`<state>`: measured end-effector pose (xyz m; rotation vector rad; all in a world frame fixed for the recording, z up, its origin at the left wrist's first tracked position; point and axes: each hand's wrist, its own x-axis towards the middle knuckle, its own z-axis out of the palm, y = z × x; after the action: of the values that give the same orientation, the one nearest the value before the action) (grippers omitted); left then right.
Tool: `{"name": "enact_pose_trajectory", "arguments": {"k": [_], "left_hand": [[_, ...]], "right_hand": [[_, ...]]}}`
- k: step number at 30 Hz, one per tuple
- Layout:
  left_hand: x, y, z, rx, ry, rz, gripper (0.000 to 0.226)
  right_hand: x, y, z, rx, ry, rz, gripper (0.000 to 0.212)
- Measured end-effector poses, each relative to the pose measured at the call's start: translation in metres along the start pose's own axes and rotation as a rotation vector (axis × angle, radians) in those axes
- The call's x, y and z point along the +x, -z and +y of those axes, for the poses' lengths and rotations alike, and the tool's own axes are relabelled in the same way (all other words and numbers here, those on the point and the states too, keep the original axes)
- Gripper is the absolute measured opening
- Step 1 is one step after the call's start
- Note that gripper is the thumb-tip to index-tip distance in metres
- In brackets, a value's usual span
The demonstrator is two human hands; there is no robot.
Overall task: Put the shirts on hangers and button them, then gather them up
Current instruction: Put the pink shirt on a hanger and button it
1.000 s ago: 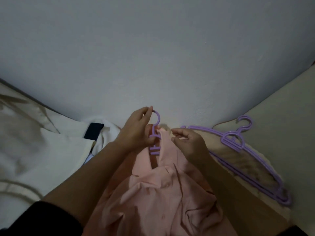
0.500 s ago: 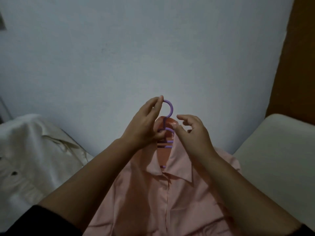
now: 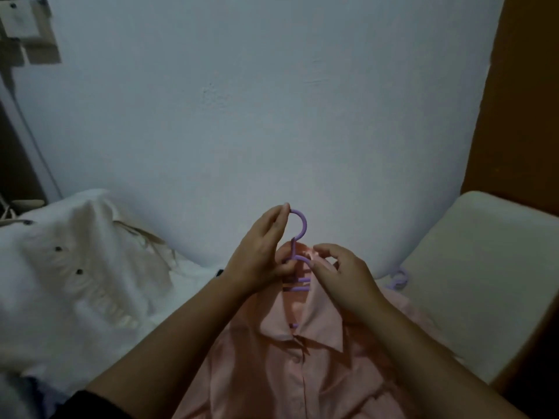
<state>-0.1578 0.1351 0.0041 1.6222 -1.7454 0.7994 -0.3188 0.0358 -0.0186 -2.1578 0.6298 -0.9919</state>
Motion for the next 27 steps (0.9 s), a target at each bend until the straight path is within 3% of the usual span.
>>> {"name": "enact_pose_trajectory", "arguments": {"k": [11, 14, 22, 25, 27], "left_hand": [[-0.129, -0.111, -0.021, -0.126, 0.27, -0.164, 0.086], [-0.149, -0.141, -0.031, -0.135, 0.351, -0.195, 0.081], [-0.173, -0.184, -0.047, -0.264, 0.634, -0.347, 0.088], [-0.178, -0.18, -0.041, -0.297, 0.822, -0.29, 0.086], [-0.178, -0.172, -0.033, -0.275, 0.923, -0.189, 0.07]], "right_hand": [[-0.04, -0.089, 0.109, -0.02, -0.334, -0.235, 0.06], [-0.035, -0.109, 0.138, -0.014, -0.375, -0.31, 0.06], [-0.021, -0.149, 0.189, -0.005, -0.449, -0.283, 0.055], [-0.018, -0.151, 0.195, 0.021, -0.515, -0.265, 0.05], [-0.018, -0.149, 0.193, 0.037, -0.573, -0.233, 0.046]]}}
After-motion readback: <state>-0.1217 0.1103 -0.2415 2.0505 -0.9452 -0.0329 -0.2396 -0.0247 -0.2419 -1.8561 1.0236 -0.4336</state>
